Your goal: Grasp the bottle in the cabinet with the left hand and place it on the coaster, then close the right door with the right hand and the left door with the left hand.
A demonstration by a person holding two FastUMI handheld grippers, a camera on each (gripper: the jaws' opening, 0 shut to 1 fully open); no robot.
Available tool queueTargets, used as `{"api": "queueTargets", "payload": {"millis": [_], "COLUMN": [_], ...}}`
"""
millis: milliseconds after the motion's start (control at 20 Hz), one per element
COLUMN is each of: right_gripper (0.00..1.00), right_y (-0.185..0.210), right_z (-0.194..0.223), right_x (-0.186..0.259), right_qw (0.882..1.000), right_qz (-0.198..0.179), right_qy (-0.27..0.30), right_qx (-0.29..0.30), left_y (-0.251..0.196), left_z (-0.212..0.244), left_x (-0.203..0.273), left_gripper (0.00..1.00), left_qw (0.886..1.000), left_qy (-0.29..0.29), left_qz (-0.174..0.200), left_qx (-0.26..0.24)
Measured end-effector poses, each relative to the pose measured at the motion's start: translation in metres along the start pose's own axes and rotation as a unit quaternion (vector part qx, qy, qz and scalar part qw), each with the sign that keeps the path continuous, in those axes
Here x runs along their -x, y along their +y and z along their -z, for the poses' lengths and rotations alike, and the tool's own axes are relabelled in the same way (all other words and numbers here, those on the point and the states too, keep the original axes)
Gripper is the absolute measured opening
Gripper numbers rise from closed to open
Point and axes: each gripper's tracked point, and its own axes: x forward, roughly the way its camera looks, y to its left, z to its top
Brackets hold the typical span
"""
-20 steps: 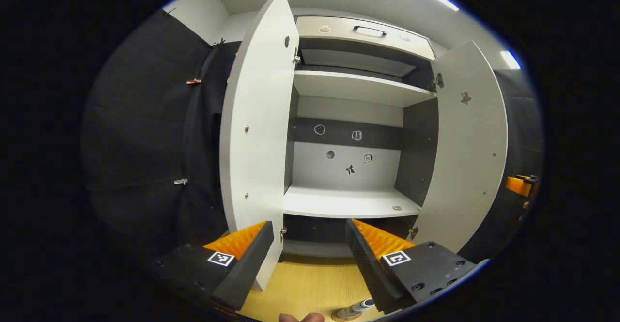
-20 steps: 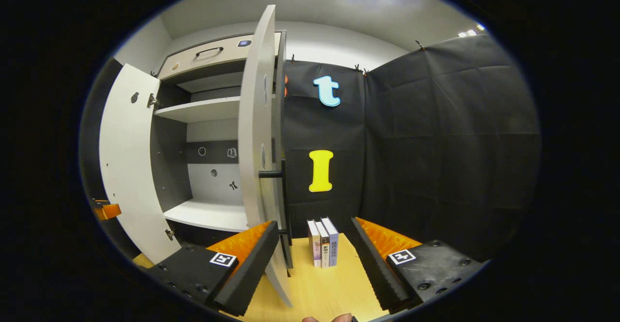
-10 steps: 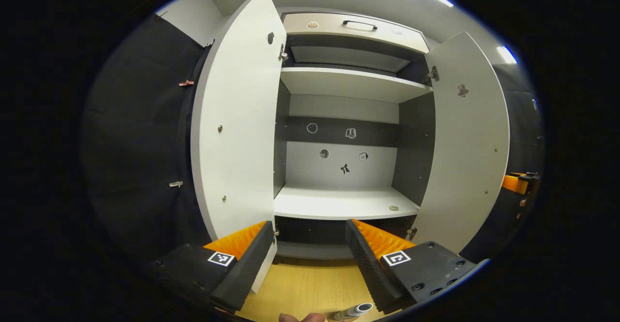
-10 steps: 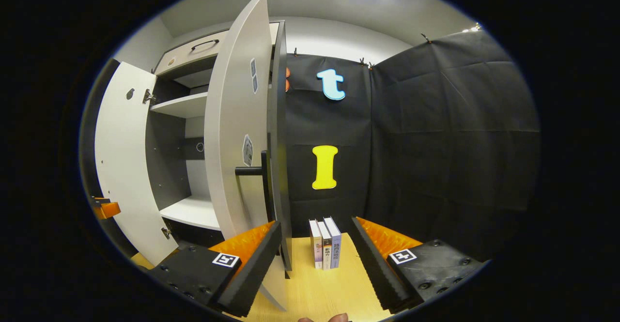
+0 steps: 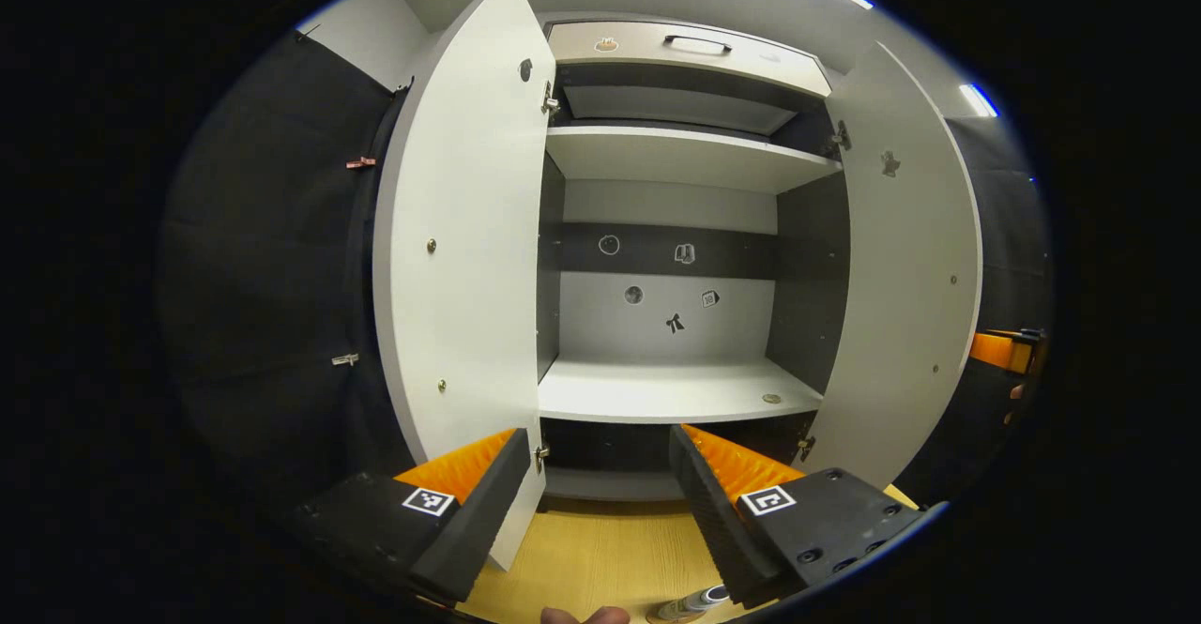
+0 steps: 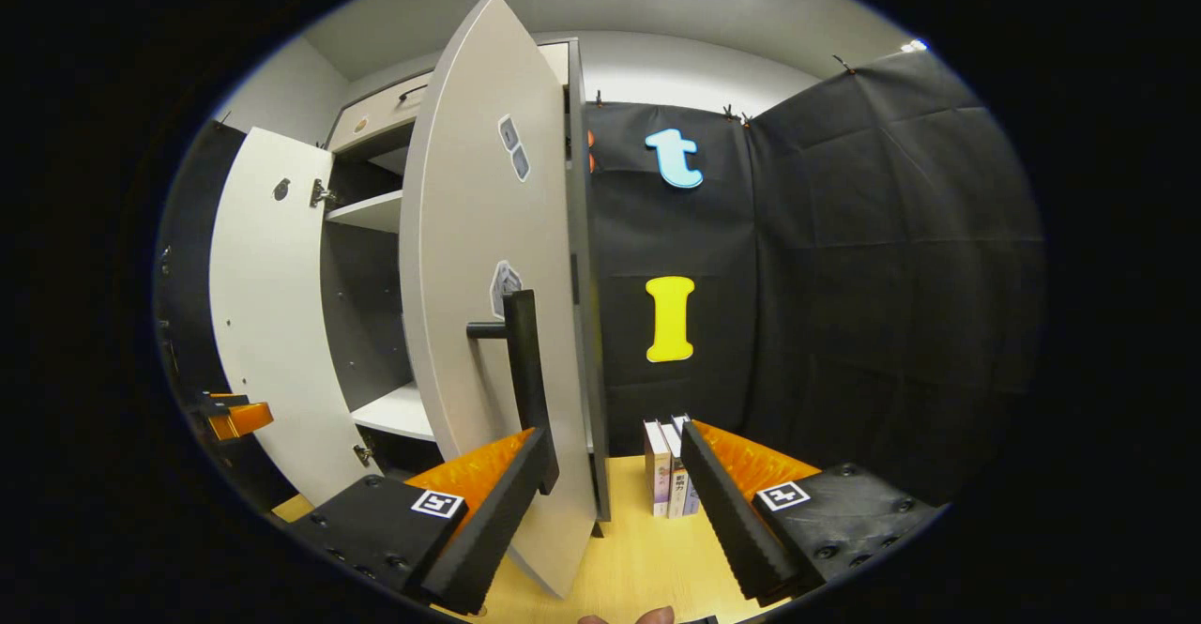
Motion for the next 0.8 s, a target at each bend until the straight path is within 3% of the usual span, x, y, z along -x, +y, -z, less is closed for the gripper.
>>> {"api": "queueTargets", "payload": {"millis": [550,800], "right_gripper": [0.98,0.98], "right_y": [0.109,0.143], "right_z": [-0.002,0.000], "right_x": [-0.040,-0.062], "right_qw": [0.996,0.993], "right_qz": [-0.094,-0.117], "right_qy": [-0.005,-0.009], "right_qx": [-0.007,-0.003], "left_y": [0.036,0.050], "left_z": [0.007,0.005], "left_x": [0.005,0.005], "left_gripper": [0.95,0.95], "left_qw": [1.000,0.999], "left_qy": [0.004,0.000], "left_qz": [-0.020,-0.035], "left_qx": [0.004,0.003]}}
